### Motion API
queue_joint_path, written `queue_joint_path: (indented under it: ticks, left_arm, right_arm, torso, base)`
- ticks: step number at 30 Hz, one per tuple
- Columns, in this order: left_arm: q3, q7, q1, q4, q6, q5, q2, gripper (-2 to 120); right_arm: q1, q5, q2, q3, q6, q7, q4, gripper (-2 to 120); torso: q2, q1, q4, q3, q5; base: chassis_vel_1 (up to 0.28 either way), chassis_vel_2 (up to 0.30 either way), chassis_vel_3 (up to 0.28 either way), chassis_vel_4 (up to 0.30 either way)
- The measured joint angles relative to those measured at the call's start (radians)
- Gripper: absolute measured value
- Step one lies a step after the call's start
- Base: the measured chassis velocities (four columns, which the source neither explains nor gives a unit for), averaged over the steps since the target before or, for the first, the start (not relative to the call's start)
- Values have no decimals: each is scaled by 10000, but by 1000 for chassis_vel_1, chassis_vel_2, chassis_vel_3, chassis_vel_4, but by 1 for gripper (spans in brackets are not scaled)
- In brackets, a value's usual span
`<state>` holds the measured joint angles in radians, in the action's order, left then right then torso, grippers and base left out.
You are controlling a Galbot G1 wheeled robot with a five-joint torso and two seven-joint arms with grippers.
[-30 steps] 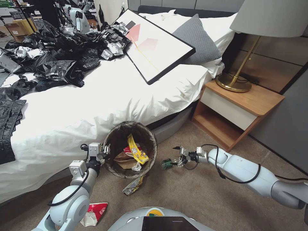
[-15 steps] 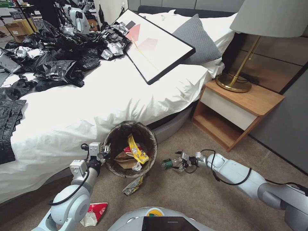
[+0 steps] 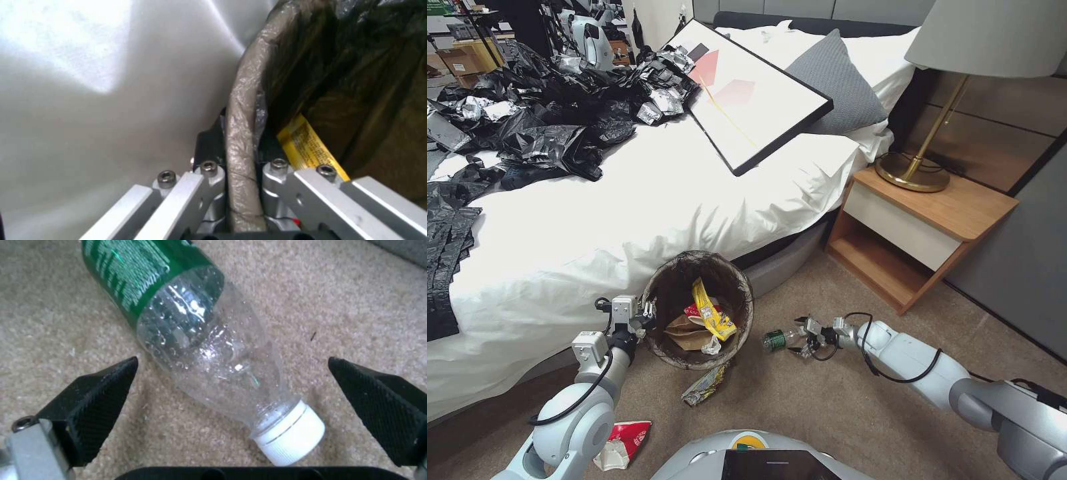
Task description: Pick up the trash bin, then pick up the garbage from the floor and place it into the trash bin.
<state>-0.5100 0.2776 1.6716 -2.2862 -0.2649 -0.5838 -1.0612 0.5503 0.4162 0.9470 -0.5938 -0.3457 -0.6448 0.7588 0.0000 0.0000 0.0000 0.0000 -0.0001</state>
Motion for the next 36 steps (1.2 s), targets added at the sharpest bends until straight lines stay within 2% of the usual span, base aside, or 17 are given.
queue_joint_path:
  ticks: [10, 19, 22, 23, 25, 28, 31, 32, 33, 36]
  left_arm:
    - [-25, 28, -86, 4, 3, -98, 30, 4]
    - [-27, 47, -121, 12, 3, -130, 54, 4]
    - [-27, 59, -157, 16, 3, -173, 77, 4]
    - [-29, 65, -170, 16, 2, -190, 94, 4]
    - [-32, 69, -174, 16, 1, -196, 100, 4]
    - [-62, 83, -181, 11, -2, -240, 141, 4]
    - [-64, 86, -181, 11, -3, -245, 153, 4]
    - [-66, 89, -180, 8, -3, -250, 155, 4]
    - [-66, 89, -180, 8, -3, -250, 155, 4]
    - [-67, 96, -169, 2, -4, -254, 157, 4]
  right_arm:
    - [-206, -202, 470, -25, -6, 16, -709, 100]
    - [-220, -308, 543, -13, -13, 71, -811, 100]
    - [-219, -325, 560, -23, -7, 117, -798, 90]
    - [-222, -336, 603, -27, -8, 130, -835, 83]
    - [-223, -347, 621, -27, -9, 132, -843, 80]
    - [-224, -369, 724, -27, -10, 165, -853, 68]
    - [-215, -371, 750, -33, -10, 177, -823, 67]
    - [-207, -371, 773, -46, -9, 180, -791, 61]
    - [-207, -371, 773, -46, -9, 180, -791, 61]
    - [-184, -371, 806, -60, -3, 193, -742, 51]
  torso:
    - [0, 0, 1, 1, 0]
    - [0, 0, 0, 0, 0]
    - [0, 0, 0, 0, -1]
    - [0, 0, -1, 0, 1]
    - [0, 0, -1, 1, 1]
    - [0, 0, -2, 1, 0]
    - [0, 0, -2, 1, 0]
    - [0, 0, -1, 1, -1]
    - [0, 0, -1, 1, -1]
    - [0, 0, -2, 1, -1]
  base:
    - [0, 0, 0, 0]
    - [0, 0, 0, 0]
    - [0, 0, 0, 0]
    - [0, 0, 0, 0]
    - [0, 0, 0, 0]
    - [0, 0, 0, 0]
    - [0, 0, 0, 0]
    - [0, 0, 0, 0]
    - [0, 0, 0, 0]
    - [0, 0, 0, 0]
